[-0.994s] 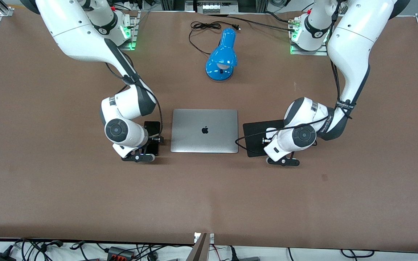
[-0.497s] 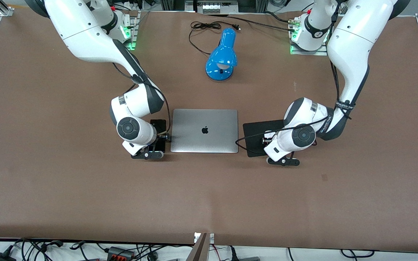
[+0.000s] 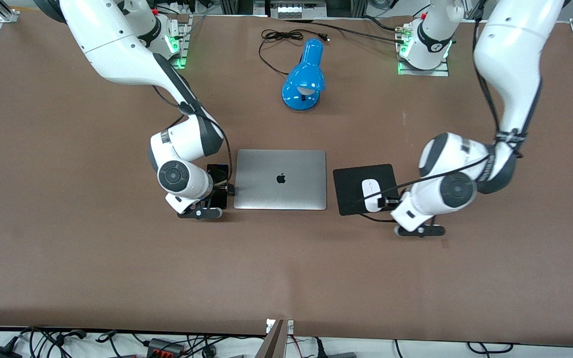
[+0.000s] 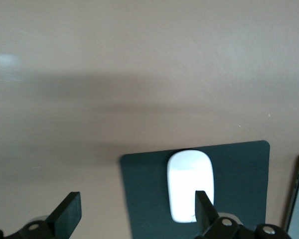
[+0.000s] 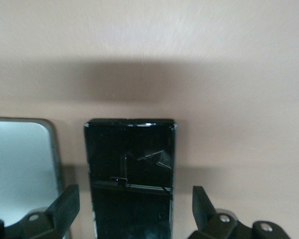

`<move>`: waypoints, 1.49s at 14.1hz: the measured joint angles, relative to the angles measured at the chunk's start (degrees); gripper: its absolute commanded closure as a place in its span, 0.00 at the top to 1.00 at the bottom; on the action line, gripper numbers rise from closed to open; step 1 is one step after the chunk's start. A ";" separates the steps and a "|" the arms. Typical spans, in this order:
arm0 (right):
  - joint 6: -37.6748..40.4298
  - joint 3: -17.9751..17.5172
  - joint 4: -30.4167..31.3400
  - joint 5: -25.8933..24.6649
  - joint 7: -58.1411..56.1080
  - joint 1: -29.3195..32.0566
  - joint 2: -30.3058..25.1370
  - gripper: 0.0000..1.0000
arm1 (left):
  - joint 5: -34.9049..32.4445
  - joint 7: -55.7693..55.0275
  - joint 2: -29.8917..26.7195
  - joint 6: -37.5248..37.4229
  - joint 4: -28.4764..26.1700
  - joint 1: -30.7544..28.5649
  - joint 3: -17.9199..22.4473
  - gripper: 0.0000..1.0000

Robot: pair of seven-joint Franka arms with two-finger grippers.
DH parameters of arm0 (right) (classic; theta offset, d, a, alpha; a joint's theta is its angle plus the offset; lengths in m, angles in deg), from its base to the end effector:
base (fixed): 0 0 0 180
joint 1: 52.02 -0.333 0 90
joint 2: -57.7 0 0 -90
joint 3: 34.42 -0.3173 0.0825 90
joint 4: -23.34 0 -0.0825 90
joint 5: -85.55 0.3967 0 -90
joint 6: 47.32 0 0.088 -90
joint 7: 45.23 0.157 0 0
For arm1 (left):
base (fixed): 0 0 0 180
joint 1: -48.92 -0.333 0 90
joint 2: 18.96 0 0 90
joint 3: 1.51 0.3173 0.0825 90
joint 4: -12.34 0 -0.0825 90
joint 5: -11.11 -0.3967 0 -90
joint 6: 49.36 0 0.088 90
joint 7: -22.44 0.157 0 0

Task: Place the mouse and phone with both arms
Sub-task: 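Open both grippers and lift them away from the phone and mouse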

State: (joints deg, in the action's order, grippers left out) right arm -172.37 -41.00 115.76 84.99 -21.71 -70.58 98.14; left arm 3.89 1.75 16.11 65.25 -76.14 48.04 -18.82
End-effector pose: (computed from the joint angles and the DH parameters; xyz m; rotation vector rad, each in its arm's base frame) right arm 0.6198 0.2848 0.1468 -3.1248 -0.0189 0.2322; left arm 0.6717 -0.1629 0.2407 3.1125 0.0860 -0.2193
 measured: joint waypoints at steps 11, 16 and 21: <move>28.42 0.89 -16.64 -0.11 -8.36 14.20 -15.52 1.00 | 0.22 9.91 -15.81 -27.82 15.38 -9.55 -0.39 1.00; 29.53 5.07 -19.36 -0.23 -13.94 18.57 -19.63 1.00 | 1.59 9.97 -16.61 -28.80 15.10 -9.04 -0.92 1.00; 31.30 7.86 -19.25 -0.19 -23.39 20.78 -24.11 1.00 | 1.83 10.92 -23.58 -24.61 6.29 -4.10 4.75 1.00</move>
State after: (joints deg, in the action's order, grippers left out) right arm -141.07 -33.14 96.51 84.81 -45.10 -49.80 74.03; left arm 5.72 12.68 -7.47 40.64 -69.85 43.93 -14.07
